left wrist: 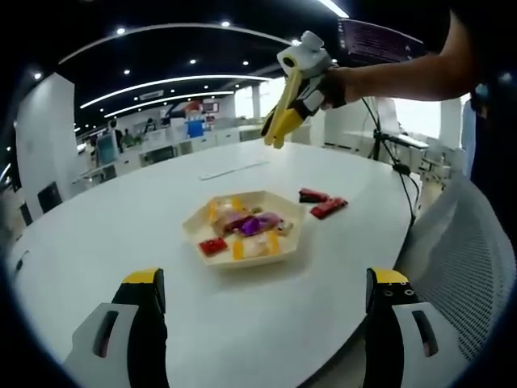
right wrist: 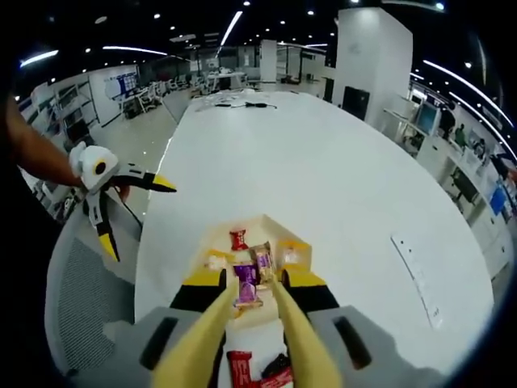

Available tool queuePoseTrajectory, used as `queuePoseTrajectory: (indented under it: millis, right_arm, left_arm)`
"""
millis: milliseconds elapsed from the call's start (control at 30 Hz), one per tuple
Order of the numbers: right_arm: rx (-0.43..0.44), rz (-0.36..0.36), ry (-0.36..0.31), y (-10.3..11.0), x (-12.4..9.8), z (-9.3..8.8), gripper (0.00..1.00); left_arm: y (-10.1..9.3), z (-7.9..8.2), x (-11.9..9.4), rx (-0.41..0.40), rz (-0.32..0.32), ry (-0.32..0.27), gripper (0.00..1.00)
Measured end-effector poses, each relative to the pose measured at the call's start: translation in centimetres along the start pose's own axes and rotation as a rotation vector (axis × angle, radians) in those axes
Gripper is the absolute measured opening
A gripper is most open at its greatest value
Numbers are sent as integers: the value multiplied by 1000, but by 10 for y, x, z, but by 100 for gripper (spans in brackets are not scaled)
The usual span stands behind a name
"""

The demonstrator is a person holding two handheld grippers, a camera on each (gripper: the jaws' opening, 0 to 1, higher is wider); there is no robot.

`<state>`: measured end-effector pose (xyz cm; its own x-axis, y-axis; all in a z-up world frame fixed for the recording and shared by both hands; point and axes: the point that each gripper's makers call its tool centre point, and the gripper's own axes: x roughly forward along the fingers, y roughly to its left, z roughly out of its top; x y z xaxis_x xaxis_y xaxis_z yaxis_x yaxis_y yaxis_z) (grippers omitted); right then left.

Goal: Place the target food into the container with the food tongs after gripping and lifting it, then release it inside without dropping or visibly crushing the food.

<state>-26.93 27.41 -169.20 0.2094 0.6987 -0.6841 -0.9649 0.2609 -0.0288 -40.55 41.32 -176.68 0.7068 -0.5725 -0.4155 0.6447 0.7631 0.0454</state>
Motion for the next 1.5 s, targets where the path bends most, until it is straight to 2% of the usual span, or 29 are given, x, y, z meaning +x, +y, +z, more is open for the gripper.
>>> queuePoseTrajectory:
  millis: [533,767,900,1033,1200,1300,1400,1500]
  right_arm:
    - [54,-73,19,-31,-40,-43,27]
    - [87,-114,34,-46,-47,-68,27]
    - [122,-132,42,-50,-46,-82,27]
    - [175,-148,60,-52,-36,-105,27]
    - [304,-246,87,-63,-28,-137,27]
    - [345,-264,78,-61,-23,-146,27]
    - [372,-311,88,-61,-17,-157,27]
    - [416,-315,72,-53,-9,-161,27]
  left_arm:
    - [-2,-4,1,12,-11,22,99]
    - [-4,-7,2,17,-18,35,99]
    - [-4,-7,2,17,-17,41,99]
    - [-4,-9,2,18,-15,46,99]
    - [-3,-10,2,19,-13,51,99]
    - [-3,-10,3,19,-14,54,99]
    - [-4,-11,3,21,-17,55,99]
    - [-4,-11,3,19,-20,58,99]
